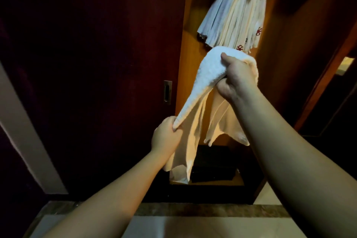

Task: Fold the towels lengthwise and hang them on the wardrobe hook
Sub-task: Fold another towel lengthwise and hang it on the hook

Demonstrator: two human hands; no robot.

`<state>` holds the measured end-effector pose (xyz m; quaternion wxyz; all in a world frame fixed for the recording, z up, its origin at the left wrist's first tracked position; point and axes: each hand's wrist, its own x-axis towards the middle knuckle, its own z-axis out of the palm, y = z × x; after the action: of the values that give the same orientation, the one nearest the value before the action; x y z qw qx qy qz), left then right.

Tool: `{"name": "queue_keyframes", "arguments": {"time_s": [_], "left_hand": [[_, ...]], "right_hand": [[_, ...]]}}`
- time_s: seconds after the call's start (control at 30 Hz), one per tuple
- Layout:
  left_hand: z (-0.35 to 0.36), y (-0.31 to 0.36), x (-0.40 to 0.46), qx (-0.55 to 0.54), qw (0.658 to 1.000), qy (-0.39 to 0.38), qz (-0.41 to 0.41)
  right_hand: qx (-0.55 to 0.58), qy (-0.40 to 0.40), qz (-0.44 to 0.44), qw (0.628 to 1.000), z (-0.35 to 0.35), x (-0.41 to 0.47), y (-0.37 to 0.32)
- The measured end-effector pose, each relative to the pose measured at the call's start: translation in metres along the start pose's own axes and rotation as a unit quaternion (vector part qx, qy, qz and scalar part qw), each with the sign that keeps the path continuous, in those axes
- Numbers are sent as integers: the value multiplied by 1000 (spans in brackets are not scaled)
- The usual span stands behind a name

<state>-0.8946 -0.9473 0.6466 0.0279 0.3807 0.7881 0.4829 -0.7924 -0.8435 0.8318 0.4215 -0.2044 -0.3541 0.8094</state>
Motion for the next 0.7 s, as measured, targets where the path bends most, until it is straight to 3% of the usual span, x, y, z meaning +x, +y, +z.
{"name": "queue_keyframes", "arguments": {"time_s": [0.2, 0.33, 0.47, 0.63, 0.7], "left_hand": [[-27, -50, 5, 126, 991, 7, -50], [-63, -71, 7, 90, 992, 36, -86], [-98, -67, 15, 35, 996, 48, -68], [-120, -57, 26, 173, 980, -78, -55], [-124, -56, 30, 236, 966, -93, -44]], "right_hand": [[-8, 40, -33, 999, -15, 11, -13], [-15, 75, -54, 996, -29, 23, -23], [-28, 106, -56, 992, -42, 32, -27], [-27, 122, -56, 991, -56, 44, -28], [-20, 126, -53, 990, -61, 47, -27]]}}
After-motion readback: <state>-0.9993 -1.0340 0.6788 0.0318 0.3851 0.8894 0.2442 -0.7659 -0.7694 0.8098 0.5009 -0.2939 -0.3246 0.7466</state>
